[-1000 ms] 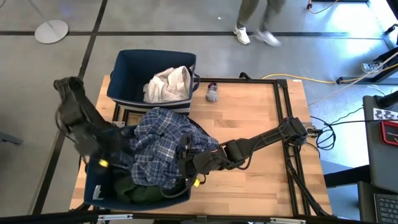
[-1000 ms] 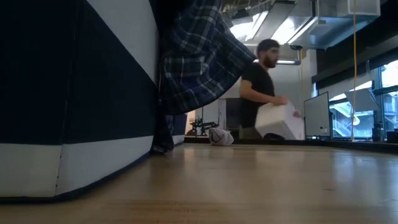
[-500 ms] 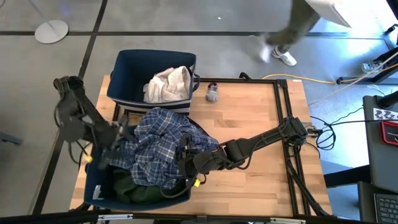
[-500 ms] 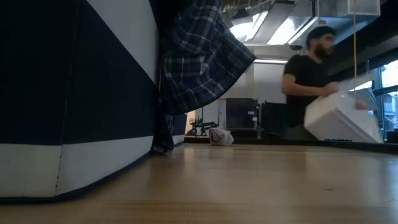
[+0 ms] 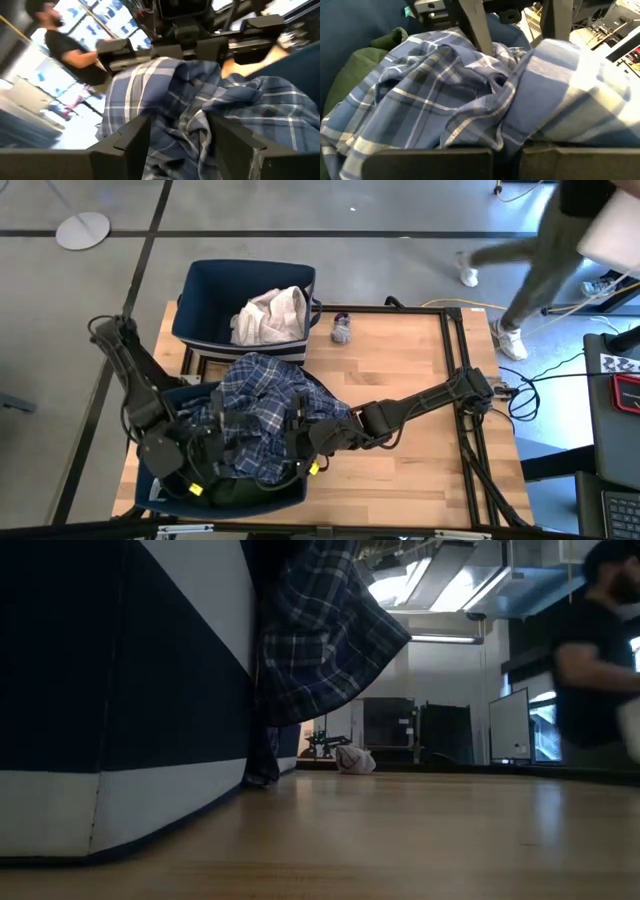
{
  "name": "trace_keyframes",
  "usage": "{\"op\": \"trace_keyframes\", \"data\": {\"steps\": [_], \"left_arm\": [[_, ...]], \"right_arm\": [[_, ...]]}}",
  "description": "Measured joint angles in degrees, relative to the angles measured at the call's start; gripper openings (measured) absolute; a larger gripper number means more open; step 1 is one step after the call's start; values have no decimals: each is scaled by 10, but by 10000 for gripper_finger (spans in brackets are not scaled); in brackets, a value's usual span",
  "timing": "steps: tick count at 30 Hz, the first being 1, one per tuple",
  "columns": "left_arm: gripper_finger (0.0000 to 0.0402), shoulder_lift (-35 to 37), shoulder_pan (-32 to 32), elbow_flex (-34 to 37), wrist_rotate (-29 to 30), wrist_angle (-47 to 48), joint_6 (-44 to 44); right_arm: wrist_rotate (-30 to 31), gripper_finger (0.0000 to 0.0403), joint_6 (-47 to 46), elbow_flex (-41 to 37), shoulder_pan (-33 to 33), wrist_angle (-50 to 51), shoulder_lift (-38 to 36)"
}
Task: Sort clothes
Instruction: Put the blue checkered long sleeve into the bottom blue laundry organizer
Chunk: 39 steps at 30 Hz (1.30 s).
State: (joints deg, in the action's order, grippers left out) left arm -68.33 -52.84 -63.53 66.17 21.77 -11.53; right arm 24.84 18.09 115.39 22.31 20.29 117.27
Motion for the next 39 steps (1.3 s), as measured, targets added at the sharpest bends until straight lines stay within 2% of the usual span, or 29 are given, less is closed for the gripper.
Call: {"op": "trace_keyframes", "data": {"steps": [6,11,15,22,27,34,36,39], "left_arm": [[182,-12,0,0,26,-81,-71],[182,0,-10,0,64,-88,-101],[182,9,-17,0,69,-93,-103],[182,6,21,0,14,-91,-98],[182,5,63,0,8,-92,-115],[181,2,101,-1,-60,-86,-103],[170,2,105,-1,-61,-86,-105],[130,2,107,-1,-61,-84,-110]], "right_arm": [[0,10,1,0,0,0,0],[0,10,1,0,0,2,0],[0,10,1,0,0,6,0],[-2,10,1,0,0,3,0],[-26,10,1,0,0,3,0],[-30,10,1,0,0,1,0],[-30,10,1,0,0,-1,0],[-36,10,1,0,0,-2,0]]}}
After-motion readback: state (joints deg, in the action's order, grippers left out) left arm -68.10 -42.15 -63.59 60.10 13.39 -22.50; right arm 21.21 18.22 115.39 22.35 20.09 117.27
